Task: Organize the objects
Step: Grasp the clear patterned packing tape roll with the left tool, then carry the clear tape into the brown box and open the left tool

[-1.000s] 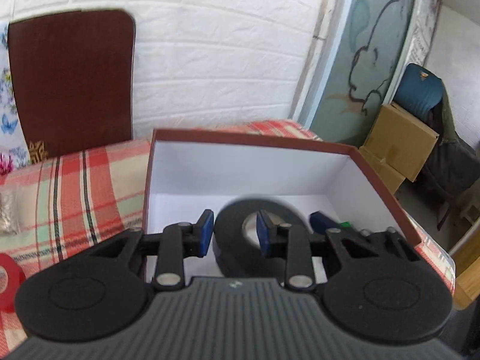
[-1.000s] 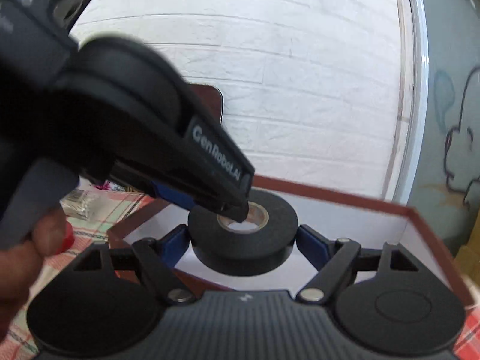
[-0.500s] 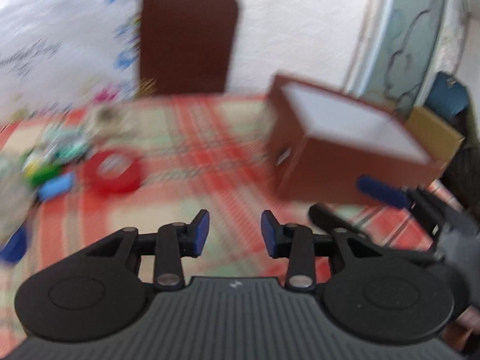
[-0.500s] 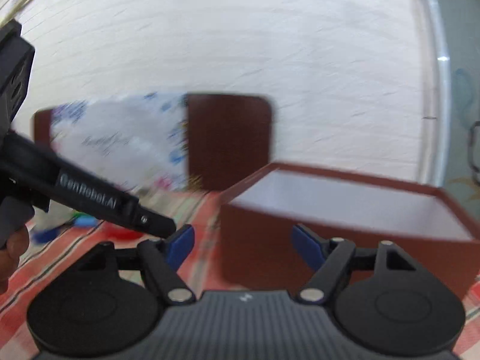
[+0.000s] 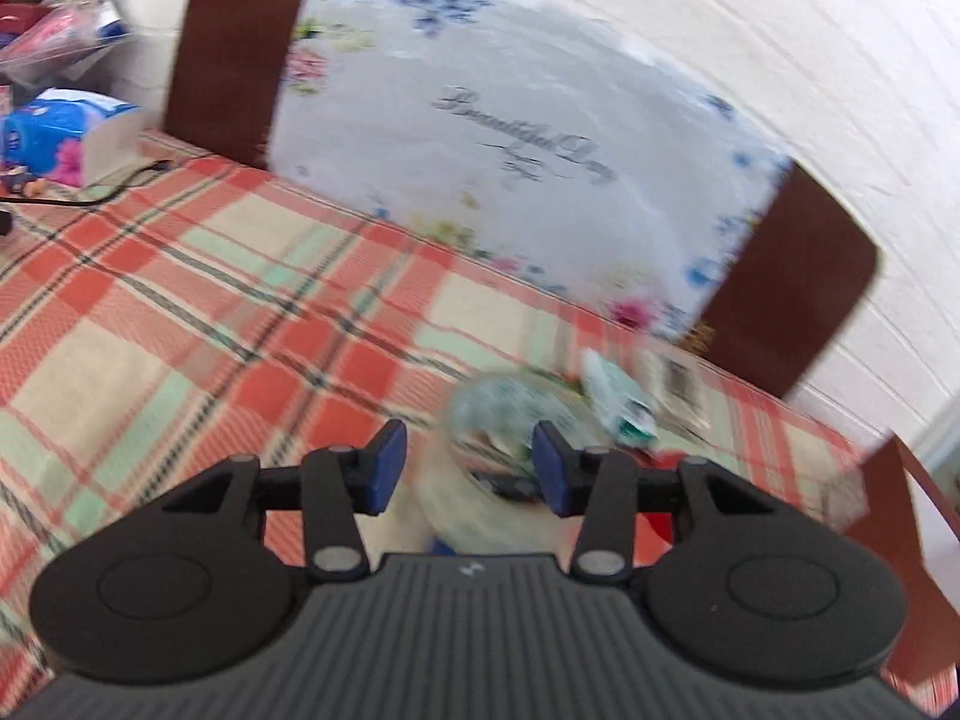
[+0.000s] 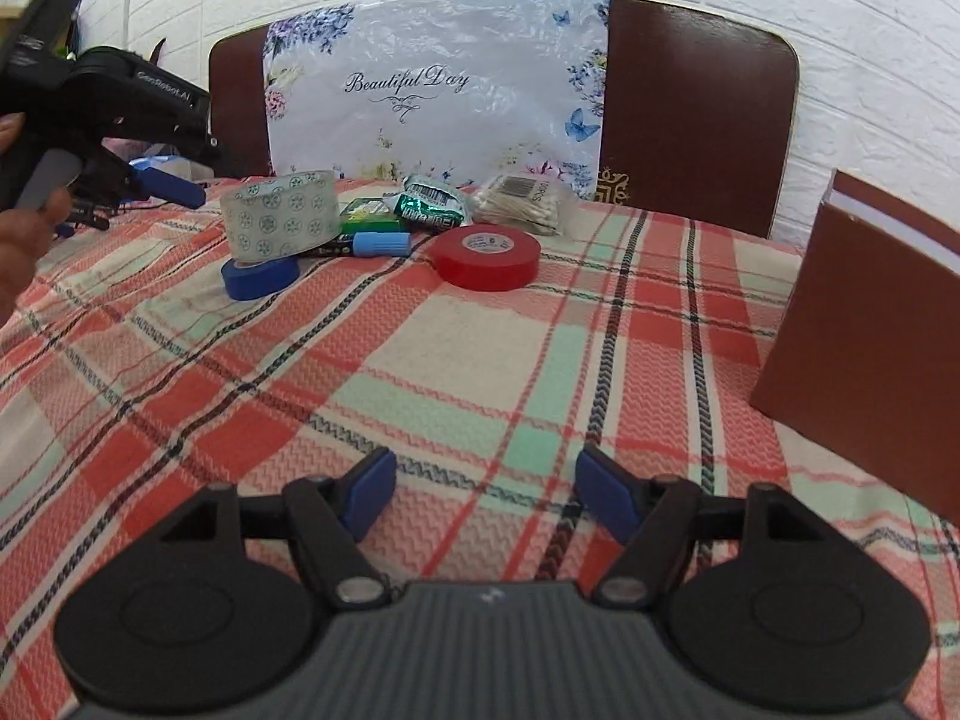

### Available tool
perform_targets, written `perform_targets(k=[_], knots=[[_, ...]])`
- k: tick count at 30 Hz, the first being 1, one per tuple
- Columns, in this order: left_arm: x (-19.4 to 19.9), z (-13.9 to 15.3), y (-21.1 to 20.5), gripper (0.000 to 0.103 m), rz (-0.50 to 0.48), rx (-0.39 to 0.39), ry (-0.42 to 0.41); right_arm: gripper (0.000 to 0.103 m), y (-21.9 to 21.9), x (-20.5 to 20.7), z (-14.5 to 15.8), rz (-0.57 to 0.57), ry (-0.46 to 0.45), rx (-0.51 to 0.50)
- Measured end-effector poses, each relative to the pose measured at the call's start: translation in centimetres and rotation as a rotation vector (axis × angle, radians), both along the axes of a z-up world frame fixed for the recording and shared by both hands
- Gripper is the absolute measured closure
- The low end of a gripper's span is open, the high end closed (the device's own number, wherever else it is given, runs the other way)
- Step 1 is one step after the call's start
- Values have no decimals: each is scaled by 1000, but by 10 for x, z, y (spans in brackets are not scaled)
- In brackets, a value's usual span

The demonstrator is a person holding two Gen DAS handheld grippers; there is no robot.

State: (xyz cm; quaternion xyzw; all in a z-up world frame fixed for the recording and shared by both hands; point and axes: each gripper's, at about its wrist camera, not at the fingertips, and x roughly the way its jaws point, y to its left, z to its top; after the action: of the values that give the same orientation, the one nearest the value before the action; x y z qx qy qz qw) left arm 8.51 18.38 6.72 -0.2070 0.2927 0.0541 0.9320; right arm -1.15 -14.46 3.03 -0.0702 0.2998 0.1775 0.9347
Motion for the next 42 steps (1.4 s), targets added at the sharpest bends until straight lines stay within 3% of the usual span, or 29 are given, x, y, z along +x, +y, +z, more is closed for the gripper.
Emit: perform_targets(k=[4, 6, 7, 8, 10, 13, 18, 21, 24, 25, 30, 32, 36, 39, 42], knots=[[29, -10, -2, 59, 13, 60, 96, 29, -5, 3, -2, -7, 15, 32], [38, -20, -1, 71, 1, 64, 145, 28, -4, 5, -3, -4, 10, 22], [40, -24, 1, 84, -8, 40, 151, 28, -3, 5, -3, -3, 8, 20], [38, -25, 4, 89, -9, 17, 153, 28, -3, 4, -4, -3, 7, 20], [33, -19, -2, 90, -25, 9, 157, 27, -4, 5, -4, -3, 7, 23], [21, -15, -31, 90, -163, -51, 168, 28, -4, 2, -2, -12, -5, 24], [-1, -21, -108, 90, -391, -69, 196, 26, 0, -14, 6, 40, -77, 0], [-12, -31, -156, 90, -519, -34, 232, 22, 4, -25, 7, 73, -106, -32], [-24, -37, -187, 87, -563, 76, 222, 16, 0, -24, 7, 29, -98, -56], [-25, -36, -193, 87, -567, 107, 218, 19, -4, -21, 6, 7, -83, -55], [-21, -27, -194, 87, -555, 86, 220, 21, -23, -14, 5, -11, -33, 40], [-22, -14, -198, 88, -561, 79, 187, 21, -24, -20, 9, -19, -79, 35], [-20, 31, -224, 88, -602, 71, 67, 21, -28, -34, 31, -65, -268, -37], [-9, 62, -262, 87, -658, 100, -34, 21, -42, -33, 53, -143, -416, -85], [10, 76, -300, 87, -714, 106, -85, 21, -65, -20, 67, -234, -493, -130]])
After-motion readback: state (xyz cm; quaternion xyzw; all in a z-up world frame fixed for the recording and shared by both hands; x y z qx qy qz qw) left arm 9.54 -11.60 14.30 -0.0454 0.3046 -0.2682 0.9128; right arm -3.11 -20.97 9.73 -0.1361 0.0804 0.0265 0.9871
